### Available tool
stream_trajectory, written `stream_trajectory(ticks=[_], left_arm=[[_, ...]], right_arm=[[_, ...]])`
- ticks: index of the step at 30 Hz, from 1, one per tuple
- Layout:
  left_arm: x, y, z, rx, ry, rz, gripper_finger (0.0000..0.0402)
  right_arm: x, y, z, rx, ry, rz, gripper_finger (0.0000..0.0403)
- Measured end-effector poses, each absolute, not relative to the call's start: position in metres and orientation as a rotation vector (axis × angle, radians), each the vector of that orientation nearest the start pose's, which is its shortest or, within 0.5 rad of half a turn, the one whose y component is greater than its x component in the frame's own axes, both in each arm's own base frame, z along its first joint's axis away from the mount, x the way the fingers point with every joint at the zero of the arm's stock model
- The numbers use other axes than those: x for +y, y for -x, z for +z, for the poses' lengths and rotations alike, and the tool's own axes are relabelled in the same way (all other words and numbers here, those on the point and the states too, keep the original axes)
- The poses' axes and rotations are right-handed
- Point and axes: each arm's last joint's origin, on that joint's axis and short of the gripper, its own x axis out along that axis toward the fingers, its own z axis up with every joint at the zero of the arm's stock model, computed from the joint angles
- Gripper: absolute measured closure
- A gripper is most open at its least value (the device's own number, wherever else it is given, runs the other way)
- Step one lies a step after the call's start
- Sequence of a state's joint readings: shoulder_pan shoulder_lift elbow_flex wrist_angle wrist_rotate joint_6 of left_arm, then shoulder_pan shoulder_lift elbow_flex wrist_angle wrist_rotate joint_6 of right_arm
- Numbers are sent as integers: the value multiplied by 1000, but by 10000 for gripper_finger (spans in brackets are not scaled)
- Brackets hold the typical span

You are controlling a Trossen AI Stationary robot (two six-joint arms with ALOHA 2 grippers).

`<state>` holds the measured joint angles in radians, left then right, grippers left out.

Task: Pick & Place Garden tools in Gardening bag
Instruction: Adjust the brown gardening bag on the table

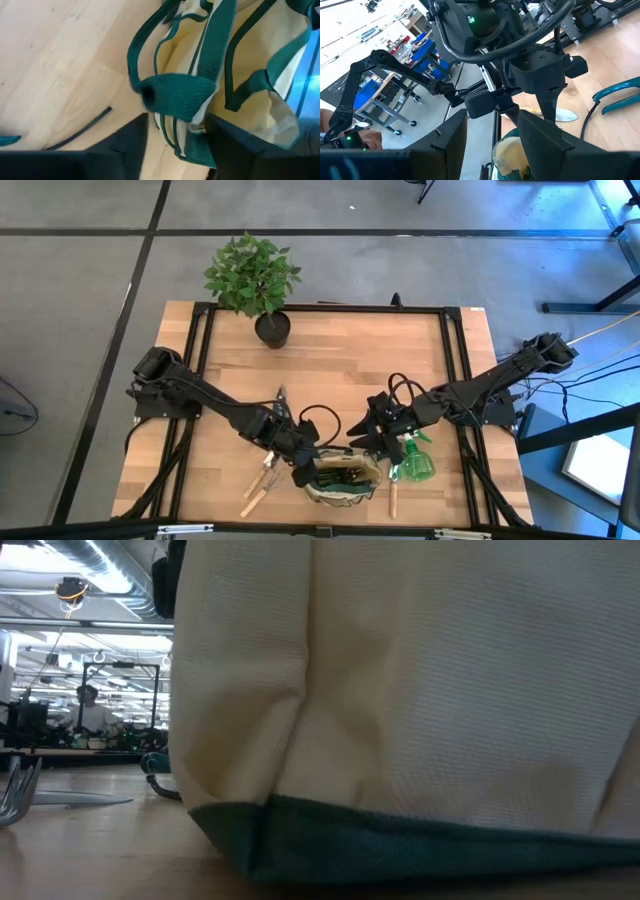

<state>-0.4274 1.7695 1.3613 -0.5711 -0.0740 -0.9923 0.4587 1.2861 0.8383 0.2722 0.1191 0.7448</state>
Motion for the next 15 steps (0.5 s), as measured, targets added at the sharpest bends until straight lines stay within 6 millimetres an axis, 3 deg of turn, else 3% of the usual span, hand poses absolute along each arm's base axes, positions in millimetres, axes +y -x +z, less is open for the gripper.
stream_trajectory(ticks=[7, 15], left_arm=[[-151, -339, 241, 1033, 620, 165, 377], [-149, -325, 244, 1107, 553, 203, 394]], right_arm=[[124, -259, 288, 289, -684, 257, 227], [124, -259, 287, 293, -681, 255, 227]])
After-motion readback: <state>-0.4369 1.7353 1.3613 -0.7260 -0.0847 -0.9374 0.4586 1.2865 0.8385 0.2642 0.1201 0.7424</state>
